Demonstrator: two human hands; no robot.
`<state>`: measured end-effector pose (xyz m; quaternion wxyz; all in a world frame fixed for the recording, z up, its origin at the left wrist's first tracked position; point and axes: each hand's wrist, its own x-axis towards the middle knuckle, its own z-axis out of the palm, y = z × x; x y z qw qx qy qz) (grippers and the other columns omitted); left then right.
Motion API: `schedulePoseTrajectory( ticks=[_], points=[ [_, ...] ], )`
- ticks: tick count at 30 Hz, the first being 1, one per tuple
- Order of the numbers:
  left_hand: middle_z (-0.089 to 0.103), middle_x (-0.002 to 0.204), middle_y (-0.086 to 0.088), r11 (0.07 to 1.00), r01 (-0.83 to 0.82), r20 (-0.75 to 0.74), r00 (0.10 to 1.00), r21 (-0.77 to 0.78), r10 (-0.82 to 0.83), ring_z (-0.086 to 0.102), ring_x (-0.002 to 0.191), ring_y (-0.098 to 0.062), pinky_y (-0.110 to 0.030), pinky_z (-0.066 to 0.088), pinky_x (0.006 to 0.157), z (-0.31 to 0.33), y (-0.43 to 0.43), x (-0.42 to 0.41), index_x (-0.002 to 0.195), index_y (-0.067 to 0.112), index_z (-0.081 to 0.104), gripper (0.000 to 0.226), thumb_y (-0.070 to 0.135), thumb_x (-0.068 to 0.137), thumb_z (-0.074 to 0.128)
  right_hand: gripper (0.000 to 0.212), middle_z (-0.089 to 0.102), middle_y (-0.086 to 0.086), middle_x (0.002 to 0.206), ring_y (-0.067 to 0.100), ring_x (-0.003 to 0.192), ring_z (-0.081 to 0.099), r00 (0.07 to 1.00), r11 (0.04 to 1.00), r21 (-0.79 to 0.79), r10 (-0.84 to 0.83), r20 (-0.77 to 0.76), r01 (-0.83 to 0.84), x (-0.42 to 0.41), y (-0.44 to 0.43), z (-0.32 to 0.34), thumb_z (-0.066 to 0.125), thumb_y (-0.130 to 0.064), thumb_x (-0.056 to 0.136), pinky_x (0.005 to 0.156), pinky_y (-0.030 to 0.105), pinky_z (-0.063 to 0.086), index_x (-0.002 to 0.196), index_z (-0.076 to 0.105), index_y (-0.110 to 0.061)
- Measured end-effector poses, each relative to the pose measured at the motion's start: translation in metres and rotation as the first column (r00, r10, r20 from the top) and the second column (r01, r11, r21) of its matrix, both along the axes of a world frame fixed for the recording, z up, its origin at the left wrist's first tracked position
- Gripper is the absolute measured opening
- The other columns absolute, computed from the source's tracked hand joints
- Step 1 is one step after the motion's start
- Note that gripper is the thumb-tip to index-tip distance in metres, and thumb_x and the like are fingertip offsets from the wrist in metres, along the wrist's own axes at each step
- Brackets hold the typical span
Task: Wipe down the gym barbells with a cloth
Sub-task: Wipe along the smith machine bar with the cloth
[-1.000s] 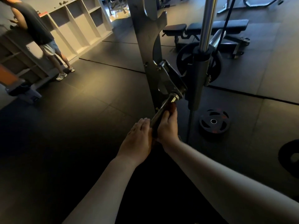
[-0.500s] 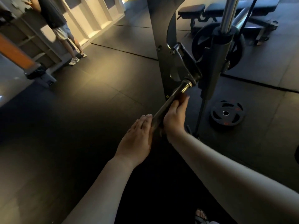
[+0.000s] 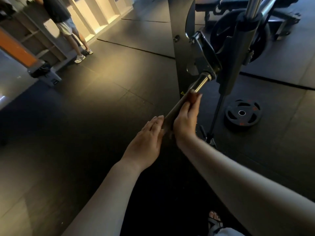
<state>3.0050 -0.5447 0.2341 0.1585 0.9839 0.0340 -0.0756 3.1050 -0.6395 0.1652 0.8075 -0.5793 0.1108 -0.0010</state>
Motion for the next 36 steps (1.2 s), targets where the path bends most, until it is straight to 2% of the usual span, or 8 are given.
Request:
schedulePoseTrajectory(
  ticks=[6, 13, 17, 22, 25, 27, 32, 36],
  points=[
    [0.014, 0.169, 0.009, 1.0, 0.011, -0.006, 1.0, -0.028, -0.011, 0.01, 0.154, -0.008, -0.025, 0.011, 0.118, 0.0, 0.013, -0.024, 0.162, 0.031, 0.011, 0.056, 0.03, 0.11, 0.031, 0.066, 0.039, -0.006, 0.15, 0.018, 0.13, 0.05, 0.997, 0.998, 0.039, -0.053, -0.059, 0.055, 0.025, -0.007, 0.007, 0.035, -0.047, 0.1, 0.112, 0.054, 0.041, 0.159, 0.007, -0.046],
    [0.01, 0.169, 0.012, 0.998, 0.025, -0.053, 0.998, -0.058, -0.028, 0.007, 0.154, -0.007, -0.026, 0.009, 0.117, 0.002, 0.017, -0.033, 0.162, 0.035, 0.007, 0.054, 0.035, 0.111, 0.024, 0.061, 0.015, -0.011, 0.168, 0.009, 0.153, 0.02, 0.997, 0.997, 0.071, 0.031, 0.07, -0.036, -0.096, 0.04, -0.008, 0.039, -0.031, 0.108, 0.127, 0.044, 0.02, 0.16, 0.01, -0.043],
    [0.012, 0.169, 0.011, 0.998, 0.024, -0.075, 0.997, -0.05, -0.028, 0.01, 0.155, -0.011, -0.031, 0.013, 0.121, 0.002, 0.026, -0.046, 0.161, 0.037, 0.005, 0.059, 0.03, 0.11, 0.033, 0.065, 0.023, -0.002, 0.167, 0.02, 0.148, 0.032, 1.0, 0.998, 0.058, 0.024, -0.016, -0.023, -0.051, 0.026, -0.005, 0.037, -0.045, 0.1, 0.122, 0.055, 0.029, 0.157, 0.009, -0.049],
    [0.012, 0.169, 0.01, 1.0, 0.007, -0.063, 0.998, -0.013, -0.008, 0.01, 0.155, -0.011, -0.026, 0.009, 0.114, 0.002, 0.033, -0.065, 0.161, 0.036, 0.004, 0.06, 0.028, 0.11, 0.035, 0.06, 0.028, -0.007, 0.162, 0.019, 0.142, 0.038, 0.999, 0.996, 0.091, -0.019, -0.041, 0.023, -0.041, 0.021, 0.011, 0.036, -0.036, 0.106, 0.12, 0.056, 0.032, 0.158, 0.008, -0.049],
    [0.012, 0.169, 0.011, 0.999, 0.011, -0.075, 0.997, -0.048, -0.015, 0.009, 0.155, -0.009, -0.03, 0.01, 0.121, 0.003, 0.038, -0.074, 0.161, 0.037, 0.005, 0.057, 0.03, 0.11, 0.031, 0.062, 0.019, -0.01, 0.166, 0.005, 0.149, 0.025, 1.0, 0.998, 0.054, -0.029, 0.003, 0.029, -0.101, 0.049, 0.008, 0.037, -0.034, 0.106, 0.124, 0.028, 0.024, 0.161, 0.009, -0.041],
    [0.013, 0.169, 0.012, 0.997, 0.004, -0.077, 0.997, -0.078, -0.01, 0.009, 0.155, -0.008, -0.035, 0.013, 0.124, 0.004, 0.04, -0.078, 0.161, 0.039, 0.007, 0.053, 0.036, 0.111, 0.025, 0.06, 0.017, -0.013, 0.165, -0.004, 0.145, 0.023, 0.999, 0.994, 0.106, 0.012, 0.041, -0.016, -0.139, 0.059, 0.005, 0.036, -0.024, 0.111, 0.114, 0.007, 0.024, 0.162, 0.008, -0.036],
    [0.015, 0.169, 0.009, 0.997, 0.015, -0.081, 0.997, -0.075, -0.021, 0.011, 0.155, -0.01, -0.04, 0.017, 0.126, 0.007, 0.046, -0.093, 0.161, 0.036, 0.007, 0.058, 0.03, 0.11, 0.033, 0.064, 0.033, 0.003, 0.162, 0.025, 0.144, 0.041, 0.999, 0.999, 0.028, 0.033, -0.007, -0.032, -0.101, 0.047, -0.005, 0.04, -0.06, 0.092, 0.117, 0.053, 0.037, 0.15, 0.015, -0.054],
    [0.014, 0.169, 0.009, 1.0, 0.016, -0.061, 0.998, -0.013, -0.017, 0.012, 0.154, -0.008, -0.029, 0.014, 0.12, 0.008, 0.05, -0.108, 0.162, 0.033, 0.005, 0.062, 0.025, 0.109, 0.037, 0.062, 0.035, -0.001, 0.159, 0.023, 0.139, 0.044, 0.999, 1.0, 0.011, -0.018, -0.032, 0.019, -0.072, 0.034, -0.001, 0.037, -0.055, 0.095, 0.115, 0.056, 0.039, 0.152, 0.013, -0.056]
  ],
)
